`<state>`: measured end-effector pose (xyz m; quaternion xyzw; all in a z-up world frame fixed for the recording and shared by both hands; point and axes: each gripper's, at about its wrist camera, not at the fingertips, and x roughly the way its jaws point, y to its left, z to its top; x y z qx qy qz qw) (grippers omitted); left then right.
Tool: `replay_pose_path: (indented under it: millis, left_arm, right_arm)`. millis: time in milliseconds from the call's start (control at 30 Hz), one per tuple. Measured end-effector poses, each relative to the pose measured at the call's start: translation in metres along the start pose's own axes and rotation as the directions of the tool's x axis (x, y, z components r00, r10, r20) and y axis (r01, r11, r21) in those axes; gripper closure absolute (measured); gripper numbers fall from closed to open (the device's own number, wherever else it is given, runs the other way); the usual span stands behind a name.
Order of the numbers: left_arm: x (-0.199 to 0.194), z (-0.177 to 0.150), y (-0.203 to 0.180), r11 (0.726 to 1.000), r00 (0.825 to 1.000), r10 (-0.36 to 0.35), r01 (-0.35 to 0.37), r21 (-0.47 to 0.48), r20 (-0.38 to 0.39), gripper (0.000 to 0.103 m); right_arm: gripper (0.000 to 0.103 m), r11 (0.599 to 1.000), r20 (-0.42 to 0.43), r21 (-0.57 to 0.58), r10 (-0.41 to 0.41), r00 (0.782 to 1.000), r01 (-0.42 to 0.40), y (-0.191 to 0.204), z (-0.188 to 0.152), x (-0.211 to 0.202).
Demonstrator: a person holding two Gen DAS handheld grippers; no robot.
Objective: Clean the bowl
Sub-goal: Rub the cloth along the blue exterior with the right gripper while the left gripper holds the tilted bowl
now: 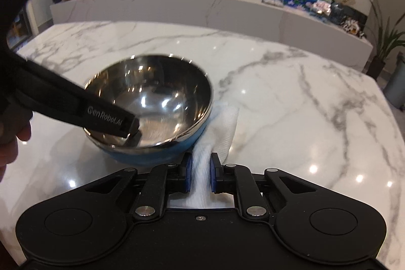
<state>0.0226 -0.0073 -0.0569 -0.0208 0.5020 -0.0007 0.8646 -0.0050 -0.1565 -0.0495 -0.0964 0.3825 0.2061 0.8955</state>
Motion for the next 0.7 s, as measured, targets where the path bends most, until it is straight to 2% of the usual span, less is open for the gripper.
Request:
replay_pose_path:
  millis: [233,300,400,667,700]
  left_arm:
    - [0.001,0.001,-0.001,1.0,1.0,0.004,-0.004,0.0,0.003,0.066]
    - [0.001,0.0,0.0,1.0,1.0,-0.003,0.003,-0.004,-0.01,0.057]
    - [0.001,-0.001,0.001,1.0,0.999,-0.019,0.018,-0.016,-0.027,0.052]
    - [0.002,-0.002,0.005,0.998,0.997,-0.058,0.056,-0.039,-0.049,0.052]
    - [0.002,-0.002,0.005,0.998,0.997,-0.06,0.059,-0.035,-0.047,0.056]
  right_arm:
    - [0.091,1.0,0.051,-0.01,-0.01,0.999,0.011,-0.005,0.004,-0.01]
    - [0.091,1.0,0.04,-0.017,-0.005,0.999,0.006,-0.005,0.004,-0.007]
    - [0.091,1.0,0.026,-0.026,0.001,1.0,0.0,-0.004,0.003,-0.003]
    - [0.091,0.998,-0.026,-0.054,0.018,1.0,-0.019,0.005,-0.004,0.007]
    - [0.091,0.998,-0.022,-0.052,0.016,1.0,-0.017,0.004,-0.004,0.006]
